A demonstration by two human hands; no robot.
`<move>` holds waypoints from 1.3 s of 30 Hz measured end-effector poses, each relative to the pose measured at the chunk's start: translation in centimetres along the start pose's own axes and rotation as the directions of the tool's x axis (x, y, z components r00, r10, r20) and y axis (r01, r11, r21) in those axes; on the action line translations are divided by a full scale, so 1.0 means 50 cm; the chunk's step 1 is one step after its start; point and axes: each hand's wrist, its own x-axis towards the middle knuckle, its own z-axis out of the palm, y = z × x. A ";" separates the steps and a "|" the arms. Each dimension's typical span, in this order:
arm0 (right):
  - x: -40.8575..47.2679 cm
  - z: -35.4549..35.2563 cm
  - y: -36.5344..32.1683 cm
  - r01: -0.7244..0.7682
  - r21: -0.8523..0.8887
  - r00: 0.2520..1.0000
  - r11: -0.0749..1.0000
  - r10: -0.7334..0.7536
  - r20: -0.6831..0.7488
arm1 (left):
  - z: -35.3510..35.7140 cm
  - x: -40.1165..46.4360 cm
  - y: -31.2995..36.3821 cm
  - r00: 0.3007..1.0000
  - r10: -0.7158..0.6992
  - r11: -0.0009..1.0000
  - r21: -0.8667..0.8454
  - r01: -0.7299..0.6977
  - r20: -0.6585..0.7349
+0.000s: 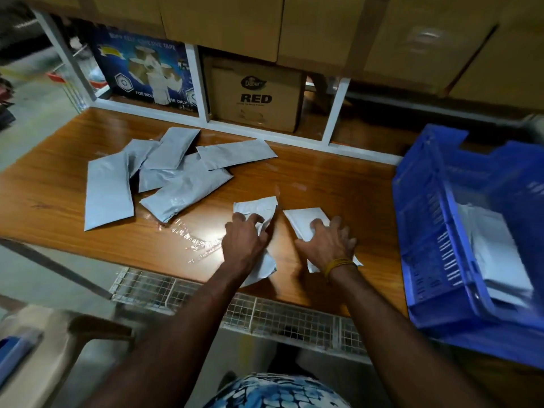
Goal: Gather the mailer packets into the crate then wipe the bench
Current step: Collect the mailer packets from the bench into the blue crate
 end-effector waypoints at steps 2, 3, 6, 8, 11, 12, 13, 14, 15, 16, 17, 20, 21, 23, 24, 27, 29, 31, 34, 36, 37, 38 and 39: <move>-0.029 0.001 0.005 -0.020 -0.036 1.000 0.999 0.019 -0.017 | 0.002 -0.018 -0.005 1.000 -0.013 1.000 -0.010 0.013 -0.003; -0.042 0.000 0.009 -0.032 -0.033 0.999 0.999 0.031 -0.019 | 0.002 -0.027 -0.007 1.000 -0.021 1.000 -0.015 0.021 -0.005; -0.068 -0.006 0.022 -0.065 0.029 0.997 0.997 0.066 -0.029 | 0.002 -0.050 -0.015 0.998 -0.056 0.998 -0.045 0.054 -0.028; -0.082 -0.012 0.030 -0.071 0.101 0.995 0.992 0.078 -0.063 | -0.001 -0.062 -0.018 0.997 -0.070 0.995 -0.077 0.066 -0.045; -0.104 -0.022 0.039 -0.059 0.208 0.990 0.976 0.084 -0.114 | -0.011 -0.077 -0.007 0.996 -0.061 0.989 -0.140 0.051 -0.069; -0.112 -0.026 0.042 -0.050 0.239 0.988 0.970 0.083 -0.128 | -0.017 -0.083 0.001 0.995 -0.053 0.985 -0.168 0.039 -0.079; -0.119 -0.030 0.044 -0.039 0.273 0.987 0.961 0.080 -0.143 | -0.024 -0.089 0.010 0.995 -0.045 0.980 -0.195 0.026 -0.094; -0.125 -0.035 0.044 -0.025 0.307 0.984 0.951 0.078 -0.160 | -0.030 -0.094 0.020 0.993 -0.038 0.976 -0.218 0.012 -0.113; -0.130 -0.041 0.044 -0.009 0.339 0.980 0.941 0.076 -0.184 | -0.035 -0.099 0.031 0.991 -0.030 0.972 -0.236 -0.002 -0.134; -0.135 -0.048 0.045 0.009 0.365 0.974 0.931 0.075 -0.215 | -0.041 -0.104 0.042 0.988 -0.025 0.968 -0.251 -0.015 -0.154; -0.139 -0.056 0.045 0.029 0.385 0.966 0.922 0.074 -0.249 | -0.047 -0.108 0.054 0.984 -0.021 0.963 -0.267 -0.027 -0.174; -0.150 -0.085 0.051 0.108 0.415 0.936 0.903 0.049 -0.349 | -0.060 -0.120 0.090 0.970 0.002 0.949 -0.306 -0.079 -0.245; -0.153 -0.096 0.058 0.137 0.427 0.924 0.894 0.040 -0.379 | -0.064 -0.125 0.106 0.962 0.014 0.943 -0.317 -0.104 -0.273; -0.157 -0.117 0.074 0.185 0.447 0.899 0.875 0.032 -0.436 | -0.070 -0.135 0.141 0.948 0.036 0.927 -0.344 -0.151 -0.318; -0.158 -0.126 0.085 0.206 0.452 0.885 0.868 0.031 -0.464 | -0.072 -0.140 0.161 0.941 0.049 0.919 -0.354 -0.174 -0.336; -0.160 -0.155 0.135 0.258 0.461 0.831 0.849 0.048 -0.555 | -0.070 -0.154 0.236 0.923 0.076 0.893 -0.387 -0.231 -0.377; -0.163 -0.176 0.179 0.278 0.457 0.792 0.845 0.067 -0.606 | -0.061 -0.163 0.292 0.907 0.096 0.872 -0.404 -0.275 -0.410; -0.164 -0.203 0.231 0.285 0.464 0.768 0.838 0.090 -0.634 | -0.048 -0.172 0.353 0.888 0.120 0.848 -0.419 -0.325 -0.444; -0.166 -0.246 0.317 0.273 0.480 0.749 0.834 0.129 -0.650 | -0.021 -0.190 0.451 0.874 0.152 0.817 -0.440 -0.374 -0.461; -0.166 -0.273 0.376 0.271 0.494 0.730 0.826 0.158 -0.665 | -0.001 -0.198 0.514 0.869 0.171 0.795 -0.456 -0.400 -0.464; -0.165 -0.284 0.405 0.273 0.503 0.720 0.820 0.173 -0.672 | 0.010 -0.201 0.545 0.866 0.187 0.783 -0.462 -0.416 -0.464; -0.163 -0.294 0.434 0.276 0.512 0.710 0.814 0.187 -0.679 | 0.020 -0.203 0.575 0.862 0.208 0.773 -0.462 -0.434 -0.462; -0.160 -0.302 0.463 0.276 0.521 0.700 0.808 0.202 -0.685 | 0.031 -0.206 0.606 0.855 0.231 0.765 -0.456 -0.455 -0.465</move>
